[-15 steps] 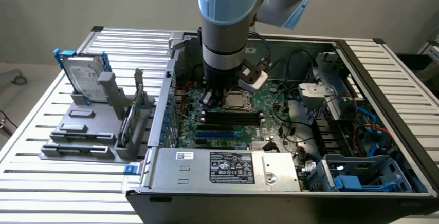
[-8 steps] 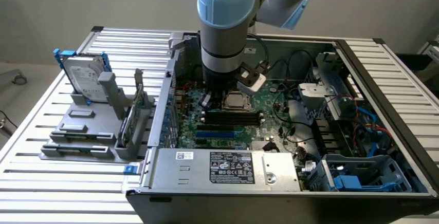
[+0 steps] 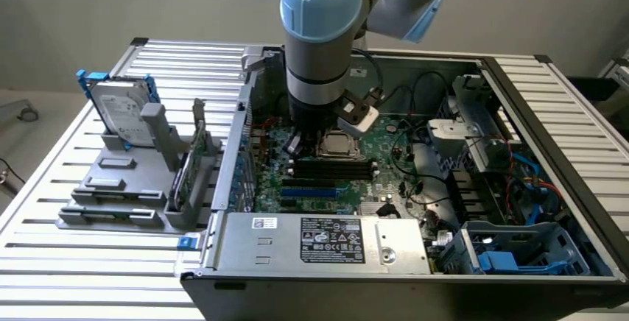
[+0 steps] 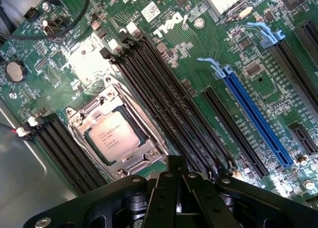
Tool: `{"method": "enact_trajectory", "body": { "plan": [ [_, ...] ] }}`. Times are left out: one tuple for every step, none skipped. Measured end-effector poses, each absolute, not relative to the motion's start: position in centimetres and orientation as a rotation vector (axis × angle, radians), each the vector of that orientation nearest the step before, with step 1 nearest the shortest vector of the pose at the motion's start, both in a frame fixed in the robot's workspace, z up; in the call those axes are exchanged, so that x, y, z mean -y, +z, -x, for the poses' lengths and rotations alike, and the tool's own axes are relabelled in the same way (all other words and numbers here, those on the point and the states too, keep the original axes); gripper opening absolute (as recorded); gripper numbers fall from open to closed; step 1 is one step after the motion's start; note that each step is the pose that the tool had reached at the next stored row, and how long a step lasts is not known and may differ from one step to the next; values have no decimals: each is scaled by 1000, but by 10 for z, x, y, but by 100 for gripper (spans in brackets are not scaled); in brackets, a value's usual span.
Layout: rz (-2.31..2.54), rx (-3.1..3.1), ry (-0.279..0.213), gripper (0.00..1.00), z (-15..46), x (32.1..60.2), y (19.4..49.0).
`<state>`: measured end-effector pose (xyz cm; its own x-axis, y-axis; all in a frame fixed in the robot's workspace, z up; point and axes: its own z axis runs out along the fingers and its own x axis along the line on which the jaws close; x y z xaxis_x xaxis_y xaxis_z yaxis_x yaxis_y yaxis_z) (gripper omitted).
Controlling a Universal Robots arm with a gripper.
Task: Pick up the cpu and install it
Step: 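Install the first cpu locking lever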
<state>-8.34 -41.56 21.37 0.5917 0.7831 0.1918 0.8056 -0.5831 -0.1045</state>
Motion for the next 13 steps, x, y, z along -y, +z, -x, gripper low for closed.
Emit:
{"method": "enact_trajectory", "body": {
  "plan": [
    [2638,1330,-186,11,84,415,213],
    [2638,1330,-186,11,84,415,213],
    [2638,1330,-186,11,84,414,213],
    [2638,1330,-186,11,84,414,213],
    [2638,1330,-186,11,85,414,212],
    [2638,1330,-186,11,85,413,212],
    [2638,1330,-186,11,85,412,211],
    [2638,1330,-186,11,85,412,211],
    [2638,1330,-186,11,85,411,210],
    [2639,1330,-186,11,86,411,210],
    [2638,1330,-186,11,86,411,209],
    [2639,1330,-186,11,86,410,209],
    [2639,1330,-185,11,86,410,208]
  ]
}}
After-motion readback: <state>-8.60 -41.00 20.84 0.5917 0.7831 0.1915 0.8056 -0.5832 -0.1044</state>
